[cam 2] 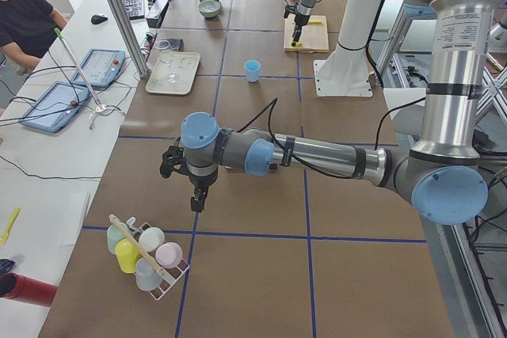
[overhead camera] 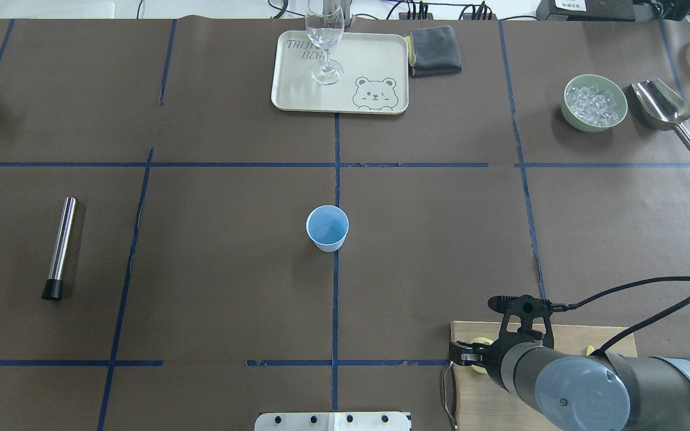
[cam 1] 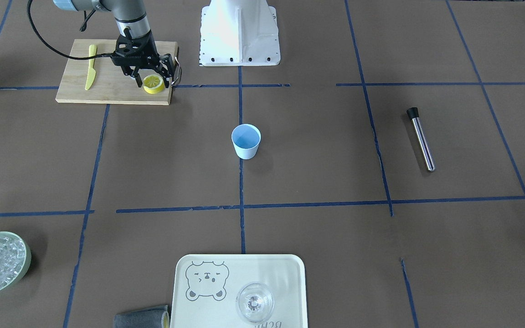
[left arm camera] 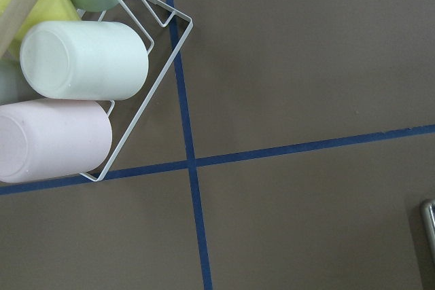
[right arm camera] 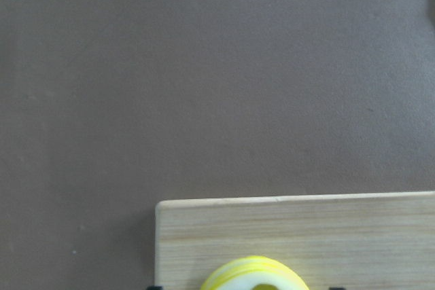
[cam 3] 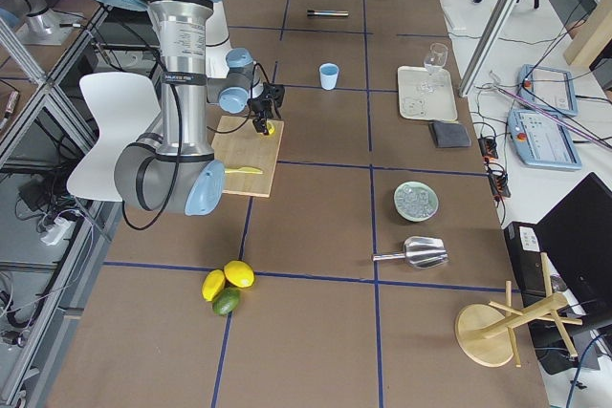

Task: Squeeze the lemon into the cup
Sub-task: 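Lower the right gripper onto the lemon slice and close on it, then carry the lemon slice with the right gripper over the blue cup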

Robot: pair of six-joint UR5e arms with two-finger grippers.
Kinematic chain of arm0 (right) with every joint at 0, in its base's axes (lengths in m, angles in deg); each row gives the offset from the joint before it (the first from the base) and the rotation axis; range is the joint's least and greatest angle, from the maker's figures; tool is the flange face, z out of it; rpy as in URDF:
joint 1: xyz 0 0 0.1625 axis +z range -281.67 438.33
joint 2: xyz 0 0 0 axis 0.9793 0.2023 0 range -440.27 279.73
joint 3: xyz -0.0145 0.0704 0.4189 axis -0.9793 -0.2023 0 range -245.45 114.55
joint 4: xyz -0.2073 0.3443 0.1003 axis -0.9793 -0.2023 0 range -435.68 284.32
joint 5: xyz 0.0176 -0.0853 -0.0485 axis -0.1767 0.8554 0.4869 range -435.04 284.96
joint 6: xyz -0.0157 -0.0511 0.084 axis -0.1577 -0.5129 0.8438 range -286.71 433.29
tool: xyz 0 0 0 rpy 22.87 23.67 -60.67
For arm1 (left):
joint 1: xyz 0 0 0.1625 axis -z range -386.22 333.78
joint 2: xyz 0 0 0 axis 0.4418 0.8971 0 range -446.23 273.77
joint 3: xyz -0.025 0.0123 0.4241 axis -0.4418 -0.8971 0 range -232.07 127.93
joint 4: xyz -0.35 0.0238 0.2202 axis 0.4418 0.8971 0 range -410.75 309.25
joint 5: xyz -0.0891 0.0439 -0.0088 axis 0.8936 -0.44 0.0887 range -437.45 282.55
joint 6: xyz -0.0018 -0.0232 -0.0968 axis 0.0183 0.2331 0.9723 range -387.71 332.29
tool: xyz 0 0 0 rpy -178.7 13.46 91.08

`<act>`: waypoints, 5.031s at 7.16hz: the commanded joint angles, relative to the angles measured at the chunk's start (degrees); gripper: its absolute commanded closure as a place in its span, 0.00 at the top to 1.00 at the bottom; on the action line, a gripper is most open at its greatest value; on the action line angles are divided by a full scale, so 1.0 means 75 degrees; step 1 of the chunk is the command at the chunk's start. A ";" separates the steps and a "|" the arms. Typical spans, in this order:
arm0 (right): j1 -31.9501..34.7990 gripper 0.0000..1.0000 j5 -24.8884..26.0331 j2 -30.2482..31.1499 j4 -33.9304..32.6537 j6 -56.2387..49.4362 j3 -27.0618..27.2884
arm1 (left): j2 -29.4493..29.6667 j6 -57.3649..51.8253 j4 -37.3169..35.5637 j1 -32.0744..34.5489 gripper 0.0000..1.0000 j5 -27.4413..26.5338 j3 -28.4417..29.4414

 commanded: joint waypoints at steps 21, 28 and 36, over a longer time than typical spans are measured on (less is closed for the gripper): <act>0.0399 0.61 -0.0546 -0.0013 -0.1624 -0.0002 0.1620 | 0.0000 0.0012 0.0000 0.0000 1.00 0.0349 0.0044; 0.2649 0.61 -0.1965 -0.5549 -0.3938 -0.0716 -0.1298 | 0.0000 0.0000 0.0011 0.0000 1.00 0.0407 0.0079; 0.2663 0.64 -0.2211 -0.6765 -0.2895 -0.0728 -0.4024 | 0.0012 0.0023 0.0000 0.0000 1.00 0.0408 0.0032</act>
